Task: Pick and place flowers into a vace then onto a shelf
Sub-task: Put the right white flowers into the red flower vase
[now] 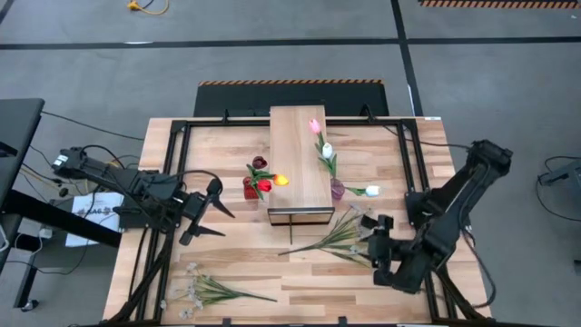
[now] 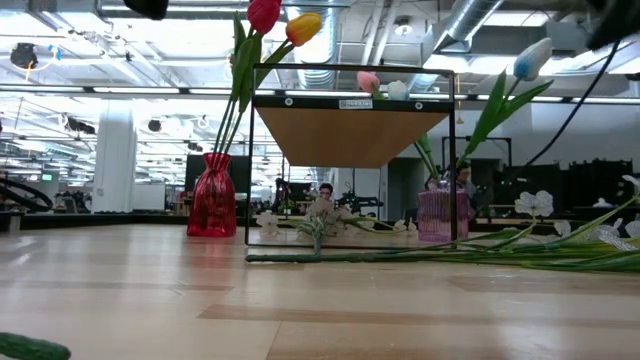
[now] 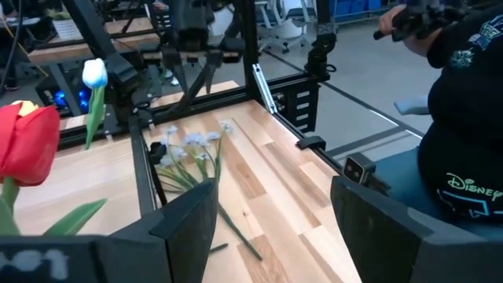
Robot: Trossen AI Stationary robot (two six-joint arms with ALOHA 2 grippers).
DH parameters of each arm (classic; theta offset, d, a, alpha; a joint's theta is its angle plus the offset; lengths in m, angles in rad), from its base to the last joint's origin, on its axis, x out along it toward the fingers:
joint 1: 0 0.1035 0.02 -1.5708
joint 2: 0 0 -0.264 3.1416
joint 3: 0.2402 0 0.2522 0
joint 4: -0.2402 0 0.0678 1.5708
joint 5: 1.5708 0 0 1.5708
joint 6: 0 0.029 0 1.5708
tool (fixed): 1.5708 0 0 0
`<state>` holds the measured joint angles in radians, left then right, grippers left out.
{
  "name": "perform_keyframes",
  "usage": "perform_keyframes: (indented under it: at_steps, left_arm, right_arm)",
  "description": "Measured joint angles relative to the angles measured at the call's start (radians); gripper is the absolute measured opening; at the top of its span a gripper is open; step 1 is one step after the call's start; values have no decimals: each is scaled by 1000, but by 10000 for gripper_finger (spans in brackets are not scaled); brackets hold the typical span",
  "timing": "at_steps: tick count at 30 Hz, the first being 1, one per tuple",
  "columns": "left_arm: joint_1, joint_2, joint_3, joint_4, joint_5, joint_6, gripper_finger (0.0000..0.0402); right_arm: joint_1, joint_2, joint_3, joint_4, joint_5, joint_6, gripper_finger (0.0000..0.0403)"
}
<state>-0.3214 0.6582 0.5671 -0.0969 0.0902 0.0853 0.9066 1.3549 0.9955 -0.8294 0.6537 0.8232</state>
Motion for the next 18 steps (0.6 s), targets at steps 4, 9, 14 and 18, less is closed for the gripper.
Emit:
perform_keyframes:
  at_steps: [4,9,14,18]
  left_arm:
    - [-8,0,0,0,0,2,238]
    - [-8,0,0,0,3,5,238]
    - [-8,0,0,-1,6,5,238]
    - [-8,0,0,-1,6,5,238]
  right_arm:
    - [10,88,0,21,-1,92,159]
    - [-22,198,0,118,-1,91,157]
    - [-81,272,0,217,-1,46,160]
    - [-122,309,0,280,-1,-6,162]
